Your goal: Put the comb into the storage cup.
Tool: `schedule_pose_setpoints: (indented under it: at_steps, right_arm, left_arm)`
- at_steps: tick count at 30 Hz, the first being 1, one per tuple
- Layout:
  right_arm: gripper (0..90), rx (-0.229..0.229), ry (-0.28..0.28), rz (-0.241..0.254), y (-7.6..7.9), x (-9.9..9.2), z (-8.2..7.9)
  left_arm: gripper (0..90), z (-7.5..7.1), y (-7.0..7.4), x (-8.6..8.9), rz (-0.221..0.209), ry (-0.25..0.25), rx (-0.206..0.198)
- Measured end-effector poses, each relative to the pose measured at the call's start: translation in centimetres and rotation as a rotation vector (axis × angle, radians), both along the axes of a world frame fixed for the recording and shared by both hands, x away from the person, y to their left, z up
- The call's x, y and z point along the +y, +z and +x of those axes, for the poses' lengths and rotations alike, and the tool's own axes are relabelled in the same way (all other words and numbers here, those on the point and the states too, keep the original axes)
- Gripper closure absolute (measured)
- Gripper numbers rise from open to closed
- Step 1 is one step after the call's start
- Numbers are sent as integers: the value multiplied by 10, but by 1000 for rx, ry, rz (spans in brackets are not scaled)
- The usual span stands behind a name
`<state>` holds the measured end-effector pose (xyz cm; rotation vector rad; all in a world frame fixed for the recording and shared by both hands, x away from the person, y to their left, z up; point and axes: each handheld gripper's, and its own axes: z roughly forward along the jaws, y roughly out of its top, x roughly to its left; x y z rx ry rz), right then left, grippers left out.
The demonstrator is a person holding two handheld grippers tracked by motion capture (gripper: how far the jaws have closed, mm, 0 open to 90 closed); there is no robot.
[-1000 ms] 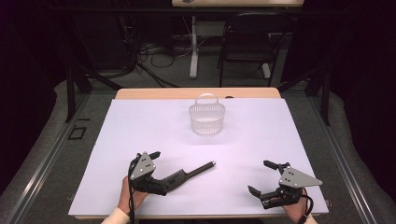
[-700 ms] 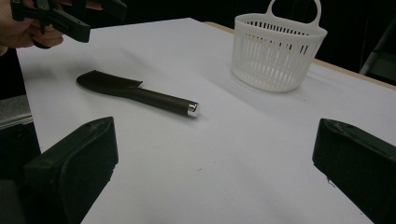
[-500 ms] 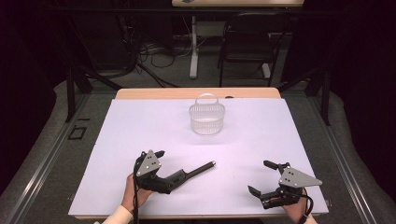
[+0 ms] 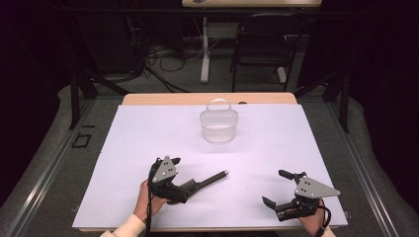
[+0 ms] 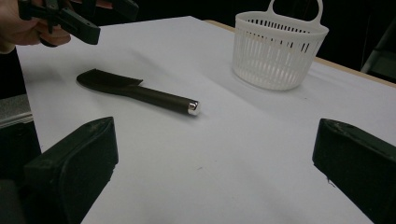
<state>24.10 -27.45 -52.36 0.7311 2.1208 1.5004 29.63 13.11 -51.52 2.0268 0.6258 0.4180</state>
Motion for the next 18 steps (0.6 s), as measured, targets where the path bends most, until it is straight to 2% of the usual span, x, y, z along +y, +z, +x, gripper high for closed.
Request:
schedule_pose_setpoints:
  at_steps: [15,18]
  right_arm:
    - [0,4,3,-3,-1,0,1]
    - [0,6,4,-4,0,0,1]
  left_arm:
    - [0,7,3,-16,25,-18,18]
    - [4,8,4,-20,37,-35,24]
